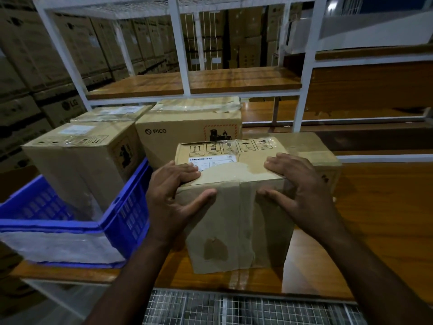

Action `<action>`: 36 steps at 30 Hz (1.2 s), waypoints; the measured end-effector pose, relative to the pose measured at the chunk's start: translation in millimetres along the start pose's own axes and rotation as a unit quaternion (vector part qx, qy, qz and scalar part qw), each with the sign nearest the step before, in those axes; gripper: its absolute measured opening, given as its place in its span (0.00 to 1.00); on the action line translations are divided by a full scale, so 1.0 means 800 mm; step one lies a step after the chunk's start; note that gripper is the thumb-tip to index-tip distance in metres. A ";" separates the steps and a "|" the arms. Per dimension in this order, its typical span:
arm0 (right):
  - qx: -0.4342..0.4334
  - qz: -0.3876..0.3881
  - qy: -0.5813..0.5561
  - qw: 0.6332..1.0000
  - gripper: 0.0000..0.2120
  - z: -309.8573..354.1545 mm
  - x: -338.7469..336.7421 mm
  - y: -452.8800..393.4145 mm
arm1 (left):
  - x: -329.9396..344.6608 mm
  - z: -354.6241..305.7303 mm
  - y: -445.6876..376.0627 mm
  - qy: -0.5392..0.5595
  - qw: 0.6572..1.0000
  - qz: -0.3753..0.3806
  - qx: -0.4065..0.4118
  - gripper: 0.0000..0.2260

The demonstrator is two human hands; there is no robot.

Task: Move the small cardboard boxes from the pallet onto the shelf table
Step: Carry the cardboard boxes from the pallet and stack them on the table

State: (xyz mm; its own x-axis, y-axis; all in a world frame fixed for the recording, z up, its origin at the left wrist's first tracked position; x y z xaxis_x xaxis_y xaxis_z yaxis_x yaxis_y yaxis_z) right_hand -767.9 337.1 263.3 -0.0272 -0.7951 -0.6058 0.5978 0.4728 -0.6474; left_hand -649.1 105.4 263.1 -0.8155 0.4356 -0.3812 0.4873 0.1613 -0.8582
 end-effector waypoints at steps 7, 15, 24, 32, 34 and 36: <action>0.015 -0.016 -0.018 1.000 0.31 -0.002 0.001 -0.003 | 0.003 0.003 0.000 0.012 1.000 -0.008 -0.016 0.21; 0.236 -0.020 -0.233 0.943 0.54 -0.060 0.037 0.064 | 0.020 0.017 0.063 0.105 0.975 0.030 -0.194 0.40; 0.330 0.207 -0.199 0.899 0.32 -0.133 0.149 0.199 | 0.088 0.084 0.260 0.130 0.872 0.198 -0.428 0.33; 0.280 0.138 -0.287 0.906 0.28 -0.088 0.090 0.166 | 0.060 0.047 0.192 0.144 0.907 0.111 -0.380 0.19; 0.290 0.100 -0.338 0.890 0.26 -0.077 0.067 0.158 | 0.052 0.026 0.168 0.159 0.920 0.097 -0.346 0.25; 0.293 0.063 -0.368 0.880 0.25 -0.072 0.043 0.152 | 0.048 0.006 0.152 0.169 0.930 0.091 -0.314 0.30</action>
State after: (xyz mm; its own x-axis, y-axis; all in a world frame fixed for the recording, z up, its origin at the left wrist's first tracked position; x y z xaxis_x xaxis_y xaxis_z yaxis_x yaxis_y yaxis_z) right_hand -742.1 388.9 137.3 0.4663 -0.8830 -0.0535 0.8754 0.4693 -0.1161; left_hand -622.3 137.4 142.3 -0.6094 0.7420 -0.2796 0.7799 0.4973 -0.3800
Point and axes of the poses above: each hand's wrist, its own y-axis away from the middle knuckle, its own x-axis out of the palm, z = x × y, the point moved 8 cm from there along -y, towards the middle knuckle, and after that the axes turned 3 degrees about -y, right-handed, at the moved point
